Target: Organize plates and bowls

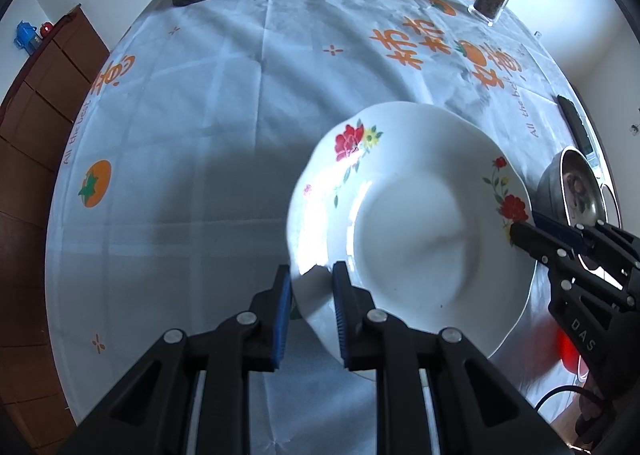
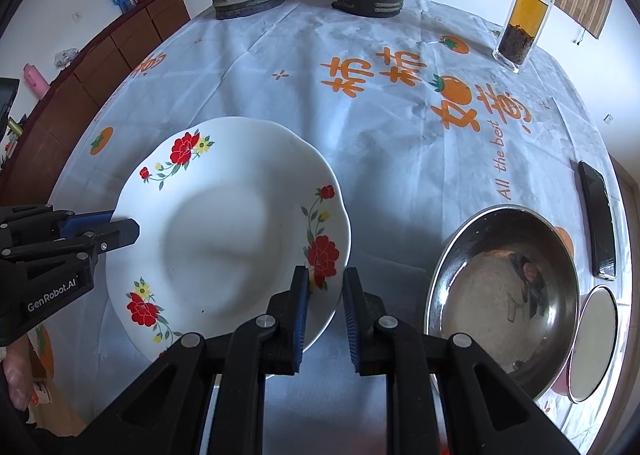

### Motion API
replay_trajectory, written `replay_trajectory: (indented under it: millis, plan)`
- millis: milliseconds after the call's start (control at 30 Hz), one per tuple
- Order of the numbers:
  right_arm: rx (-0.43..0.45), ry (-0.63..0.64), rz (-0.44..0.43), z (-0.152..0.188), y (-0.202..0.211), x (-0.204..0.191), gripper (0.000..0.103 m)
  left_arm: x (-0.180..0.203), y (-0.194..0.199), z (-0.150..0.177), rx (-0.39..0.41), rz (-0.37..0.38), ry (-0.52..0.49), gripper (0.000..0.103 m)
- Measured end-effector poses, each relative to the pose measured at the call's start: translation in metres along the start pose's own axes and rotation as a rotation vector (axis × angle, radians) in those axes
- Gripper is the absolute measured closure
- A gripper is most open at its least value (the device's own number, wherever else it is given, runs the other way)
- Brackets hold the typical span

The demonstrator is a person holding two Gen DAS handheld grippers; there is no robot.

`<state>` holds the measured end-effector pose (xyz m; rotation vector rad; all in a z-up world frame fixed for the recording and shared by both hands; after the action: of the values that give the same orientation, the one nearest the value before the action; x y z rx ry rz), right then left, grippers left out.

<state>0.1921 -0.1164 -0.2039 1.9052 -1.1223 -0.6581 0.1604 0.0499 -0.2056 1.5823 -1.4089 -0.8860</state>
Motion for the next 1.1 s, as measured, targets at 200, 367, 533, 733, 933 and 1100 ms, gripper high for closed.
replay_trajectory:
  millis: [200,367,533,733,933,1100]
  plan:
    - [-0.002,-0.006,-0.011,0.0018,-0.0019,0.0002,0.084,-0.001,0.0,0.0,0.001,0.002,-0.002,0.086]
    - [0.003,-0.001,-0.016,0.0022,-0.0025,-0.0002,0.084,-0.0021,-0.0021,0.0011,0.002,0.006,0.006,0.085]
    - [0.01,0.005,-0.013,0.0018,-0.0015,-0.0005,0.084,-0.0021,-0.0028,0.0015,0.004,0.007,0.004,0.085]
    - [0.012,0.015,-0.007,0.0022,-0.0017,-0.0003,0.084,-0.0031,-0.0031,0.0014,0.012,0.012,0.012,0.085]
    - [0.02,0.072,0.021,0.0003,-0.0018,-0.004,0.083,-0.0031,-0.0027,0.0019,0.009,0.015,0.023,0.085]
    - [0.028,0.085,0.027,-0.0004,-0.0018,-0.0048,0.083,-0.0036,-0.0025,0.0022,0.01,0.019,0.028,0.085]
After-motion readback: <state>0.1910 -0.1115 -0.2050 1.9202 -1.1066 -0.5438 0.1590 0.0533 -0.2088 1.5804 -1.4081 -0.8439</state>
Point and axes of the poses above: each gripper's, at about its wrist camera, not at the fingertips, and y roughly against the way its jaws point, x to its right, z to its underside, the point moved 7 cm from there along -y, roughly the way its jaws point, and after that the axes turned 9 degrees about x, right-handed, at the moved point
